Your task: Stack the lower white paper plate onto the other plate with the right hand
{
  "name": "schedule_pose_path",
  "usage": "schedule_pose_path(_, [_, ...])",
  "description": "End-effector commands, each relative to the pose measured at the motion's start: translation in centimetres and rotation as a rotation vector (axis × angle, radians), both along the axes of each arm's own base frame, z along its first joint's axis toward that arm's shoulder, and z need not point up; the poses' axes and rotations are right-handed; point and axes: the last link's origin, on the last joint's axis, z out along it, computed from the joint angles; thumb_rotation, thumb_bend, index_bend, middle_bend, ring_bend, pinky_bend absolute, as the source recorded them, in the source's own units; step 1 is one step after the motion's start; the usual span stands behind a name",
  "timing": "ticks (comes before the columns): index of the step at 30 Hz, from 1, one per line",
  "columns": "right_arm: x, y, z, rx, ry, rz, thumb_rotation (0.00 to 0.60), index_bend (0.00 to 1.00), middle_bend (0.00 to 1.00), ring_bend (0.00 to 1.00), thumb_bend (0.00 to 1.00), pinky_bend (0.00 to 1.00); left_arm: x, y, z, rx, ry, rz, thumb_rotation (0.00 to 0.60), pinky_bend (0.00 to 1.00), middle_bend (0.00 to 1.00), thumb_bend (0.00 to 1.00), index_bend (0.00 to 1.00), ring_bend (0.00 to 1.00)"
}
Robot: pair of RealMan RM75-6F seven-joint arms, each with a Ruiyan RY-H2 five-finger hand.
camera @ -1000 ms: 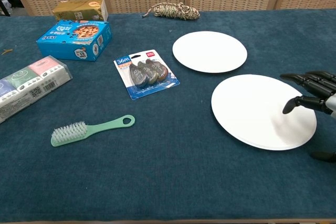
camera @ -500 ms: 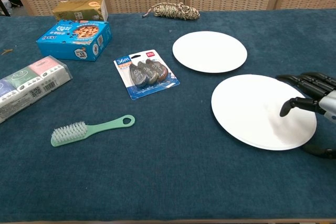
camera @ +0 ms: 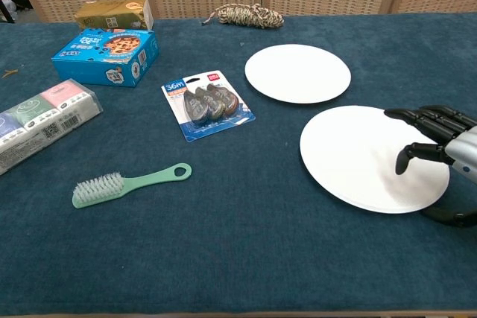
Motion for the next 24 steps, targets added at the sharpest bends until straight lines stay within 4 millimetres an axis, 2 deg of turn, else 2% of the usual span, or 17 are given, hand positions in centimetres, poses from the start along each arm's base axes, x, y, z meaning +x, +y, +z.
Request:
schedule_pose_path(1, [-0.03,-0.24,-0.15,-0.003,-0.005,-0.005,0.6,0.42,0.0,0.0,0.28,0.0,-0.02,0.0,0.01,0.0,-0.001,0.001,0.6,0.0,0.0,0.0,0.0,0.0])
schedule_pose_path(6, [-0.08,-0.45,-0.6,0.005,-0.011,-0.014,0.6,0.45,0.01,0.0,0.31,0.0,-0.06,0.04,-0.01,0.0,0.0,0.004,0.6,0.0,0.0,0.0,0.0,0.0])
schedule_pose_path(14, [0.22,-0.57,-0.82,0.011,-0.041,-0.013,0.6,0.49,0.02,0.0,0.44,0.0,-0.1,0.06,0.02,0.001,-0.001,0.005,0.6,0.0,0.0,0.0,0.0,0.0])
schedule_pose_path(24, [0.2,-0.71,-0.88,0.009,-0.064,-0.018,0.6,0.54,0.03,0.0,0.44,0.0,-0.09,0.03,0.02,0.001,-0.001,0.004,0.6,0.0,0.0,0.0,0.0,0.0])
